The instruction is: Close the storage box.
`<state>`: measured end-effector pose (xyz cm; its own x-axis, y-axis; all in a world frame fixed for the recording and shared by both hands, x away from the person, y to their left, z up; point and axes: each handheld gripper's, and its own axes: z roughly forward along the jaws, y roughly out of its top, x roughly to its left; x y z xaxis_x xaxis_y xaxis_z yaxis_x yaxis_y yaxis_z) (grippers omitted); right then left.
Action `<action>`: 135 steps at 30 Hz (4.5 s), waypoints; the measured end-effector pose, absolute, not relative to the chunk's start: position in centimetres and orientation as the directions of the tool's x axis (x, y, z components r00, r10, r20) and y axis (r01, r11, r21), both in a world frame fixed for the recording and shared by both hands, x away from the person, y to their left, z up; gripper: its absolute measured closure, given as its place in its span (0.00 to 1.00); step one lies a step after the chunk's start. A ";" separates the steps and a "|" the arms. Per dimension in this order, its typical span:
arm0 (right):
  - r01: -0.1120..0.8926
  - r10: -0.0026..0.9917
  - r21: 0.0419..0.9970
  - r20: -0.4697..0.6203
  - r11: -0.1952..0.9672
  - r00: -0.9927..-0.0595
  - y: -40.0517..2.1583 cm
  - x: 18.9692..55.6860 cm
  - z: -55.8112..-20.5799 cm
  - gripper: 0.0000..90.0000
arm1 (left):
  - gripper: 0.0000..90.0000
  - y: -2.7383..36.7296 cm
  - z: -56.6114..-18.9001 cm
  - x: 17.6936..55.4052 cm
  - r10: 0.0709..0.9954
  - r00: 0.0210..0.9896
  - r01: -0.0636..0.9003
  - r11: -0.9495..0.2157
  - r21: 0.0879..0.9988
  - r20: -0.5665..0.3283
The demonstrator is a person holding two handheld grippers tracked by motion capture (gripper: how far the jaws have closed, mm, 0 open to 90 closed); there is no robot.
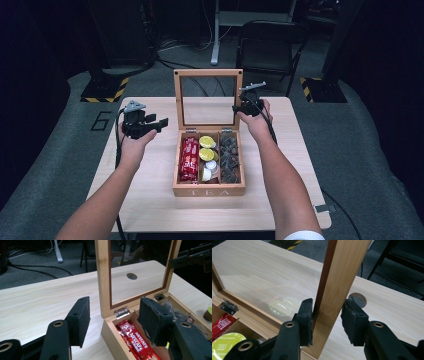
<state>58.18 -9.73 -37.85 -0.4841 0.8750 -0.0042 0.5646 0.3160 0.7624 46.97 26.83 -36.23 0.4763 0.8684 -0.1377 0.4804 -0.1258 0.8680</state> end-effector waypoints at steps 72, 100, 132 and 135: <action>0.457 0.872 0.822 -0.092 0.340 -0.482 -9.8 53.4 -38.0 0.72 | 0.50 24.2 -33.5 47.9 0.864 0.502 0.419 -0.200 0.886 -0.043; 0.442 0.863 0.830 -0.088 0.340 -0.498 -10.4 51.9 -38.1 0.72 | 0.69 21.4 -31.8 49.6 0.881 0.473 0.368 -0.220 0.904 0.022; 0.393 0.816 0.875 -0.003 0.281 -0.577 -11.9 47.4 -36.9 0.56 | 0.70 22.9 -33.4 45.3 0.820 0.572 0.328 -0.250 0.911 0.019; 0.388 0.812 0.893 0.045 0.229 -0.582 -12.2 46.1 -36.8 0.55 | 0.69 23.0 -33.7 44.6 0.811 0.585 0.322 -0.260 0.910 0.025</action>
